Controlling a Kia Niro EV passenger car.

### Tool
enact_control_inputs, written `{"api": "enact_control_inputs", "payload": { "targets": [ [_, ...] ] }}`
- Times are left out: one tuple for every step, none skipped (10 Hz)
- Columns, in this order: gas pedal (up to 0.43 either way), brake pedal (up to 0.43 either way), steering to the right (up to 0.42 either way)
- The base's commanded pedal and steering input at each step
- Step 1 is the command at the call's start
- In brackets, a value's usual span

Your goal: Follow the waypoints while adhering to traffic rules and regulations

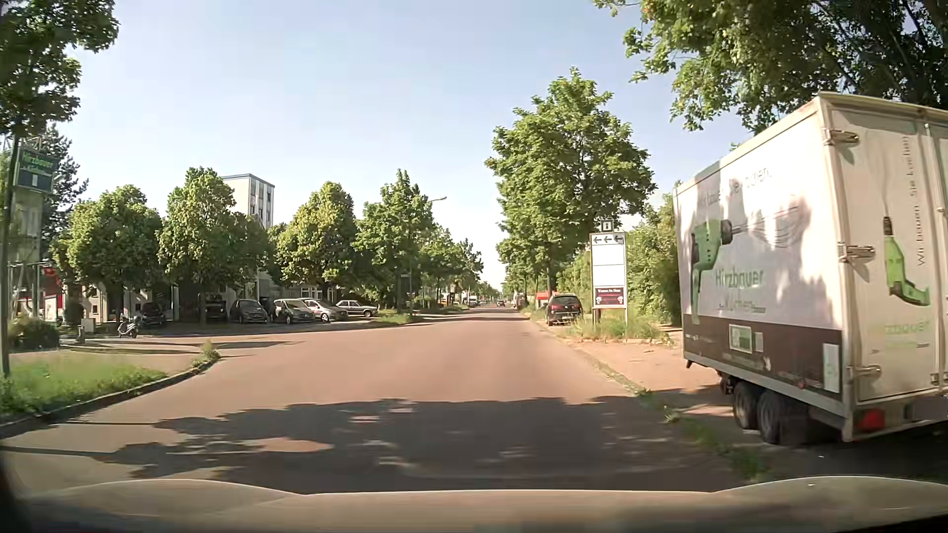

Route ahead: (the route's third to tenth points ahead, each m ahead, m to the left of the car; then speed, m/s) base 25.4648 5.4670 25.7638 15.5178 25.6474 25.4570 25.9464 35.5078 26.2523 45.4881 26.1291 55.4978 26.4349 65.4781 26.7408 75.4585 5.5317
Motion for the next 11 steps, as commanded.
{"api": "enact_control_inputs", "payload": {
  "targets": [
    [0.0,0.104,-0.015],
    [0.0,0.122,-0.021],
    [0.0,0.128,-0.022],
    [0.0,0.128,-0.022],
    [0.0,0.11,-0.022],
    [0.0,0.091,-0.022],
    [0.0,0.079,-0.022],
    [0.0,0.043,-0.022],
    [0.0,0.018,-0.022],
    [0.0,0.018,-0.022],
    [0.0,0.018,-0.023]
  ]
}}
